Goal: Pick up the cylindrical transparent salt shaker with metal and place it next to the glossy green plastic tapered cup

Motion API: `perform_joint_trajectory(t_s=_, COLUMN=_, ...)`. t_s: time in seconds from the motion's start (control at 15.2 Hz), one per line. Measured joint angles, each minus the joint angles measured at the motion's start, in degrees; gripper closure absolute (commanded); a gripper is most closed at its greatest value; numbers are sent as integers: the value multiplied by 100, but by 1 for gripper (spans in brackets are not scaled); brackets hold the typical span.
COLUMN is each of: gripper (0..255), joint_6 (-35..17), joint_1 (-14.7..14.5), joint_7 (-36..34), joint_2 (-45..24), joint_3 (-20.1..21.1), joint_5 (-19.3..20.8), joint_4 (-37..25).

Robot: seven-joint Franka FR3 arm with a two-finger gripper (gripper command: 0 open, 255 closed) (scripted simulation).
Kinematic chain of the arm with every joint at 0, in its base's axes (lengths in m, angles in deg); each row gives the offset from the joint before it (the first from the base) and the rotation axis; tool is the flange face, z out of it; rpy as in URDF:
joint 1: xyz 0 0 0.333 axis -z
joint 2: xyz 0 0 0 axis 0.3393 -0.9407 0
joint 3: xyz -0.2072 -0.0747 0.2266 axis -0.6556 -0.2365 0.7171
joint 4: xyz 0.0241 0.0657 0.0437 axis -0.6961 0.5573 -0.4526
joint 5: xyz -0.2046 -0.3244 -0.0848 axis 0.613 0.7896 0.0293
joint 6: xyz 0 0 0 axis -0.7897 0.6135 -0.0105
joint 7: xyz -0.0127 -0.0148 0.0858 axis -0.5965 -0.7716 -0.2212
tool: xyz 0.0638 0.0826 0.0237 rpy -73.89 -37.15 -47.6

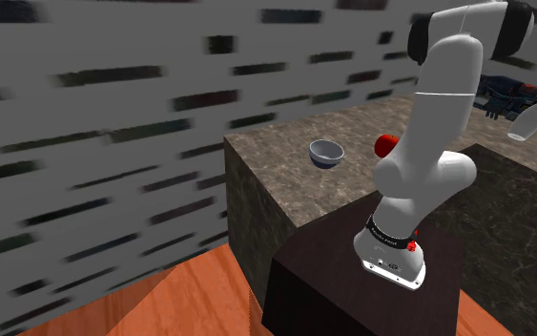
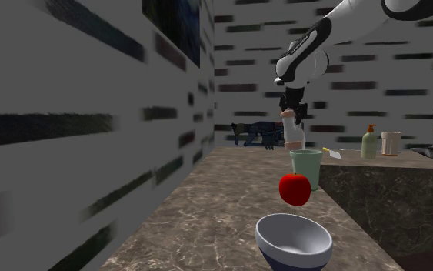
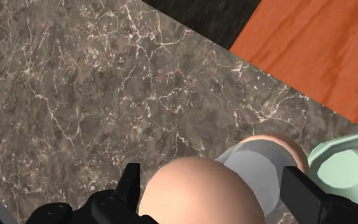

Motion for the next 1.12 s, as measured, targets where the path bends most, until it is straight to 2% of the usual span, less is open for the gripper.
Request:
perform_joint_trajectory(t_s=0.07, gripper=255, joint_6=-174, joint_1=42, joint_7=18, joint_2=-52, joint_3=41, joint_5=-49, joint_4=29)
perform_joint_trajectory(t_s=0.2, gripper=255, joint_6=-674, joint_1=-86, joint_7=-54, joint_2=112, joint_3=-27, joint_5=104, joint_4=321)
perform_joint_trajectory(t_s=0.26, gripper=255, joint_6=-813, joint_1=90, joint_7=39, joint_2=-56, joint_3=110, joint_5=-49, joint_4=238)
perform_joint_trajectory(t_s=0.33, gripper=255, joint_6=-1151, joint_1=90, joint_7=29, joint_2=-66, joint_3=139, joint_5=-66, joint_4=355)
perform_joint_trajectory(t_s=0.4, gripper=255, joint_6=-1241, joint_1=135, joint_7=15, joint_2=-139, joint_3=201, joint_5=-99, joint_4=316)
perform_joint_trajectory(t_s=0.46, gripper=255, joint_6=-873, joint_1=82, joint_7=-28, joint_2=-88, joint_3=190, joint_5=-35, joint_4=467)
perform_joint_trajectory(t_s=0.53, gripper=255, joint_6=-528, joint_1=216, joint_7=55, joint_2=-159, joint_3=268, joint_5=-124, joint_4=381)
perform_joint_trajectory(t_s=0.66, gripper=255, joint_6=-776, joint_1=320, joint_7=111, joint_2=-259, joint_3=361, joint_5=-227, joint_4=436)
perform_joint_trajectory(t_s=0.79, gripper=255, joint_6=-812, joint_1=295, joint_7=89, joint_2=-217, joint_3=372, joint_5=-193, joint_4=597)
perform_joint_trajectory(t_s=0.86, gripper=255, joint_6=-1087, joint_1=282, joint_7=78, joint_2=-207, joint_3=383, joint_5=-190, joint_4=729)
perform_joint_trajectory(t_s=0.99, gripper=255, joint_6=-1217, joint_1=481, joint_7=217, joint_2=-301, joint_3=494, joint_5=-297, joint_4=665)
perform_joint_trajectory(t_s=1.12, gripper=255, joint_6=-1388, joint_1=456, joint_7=151, joint_2=-308, joint_3=524, joint_5=-268, joint_4=723)
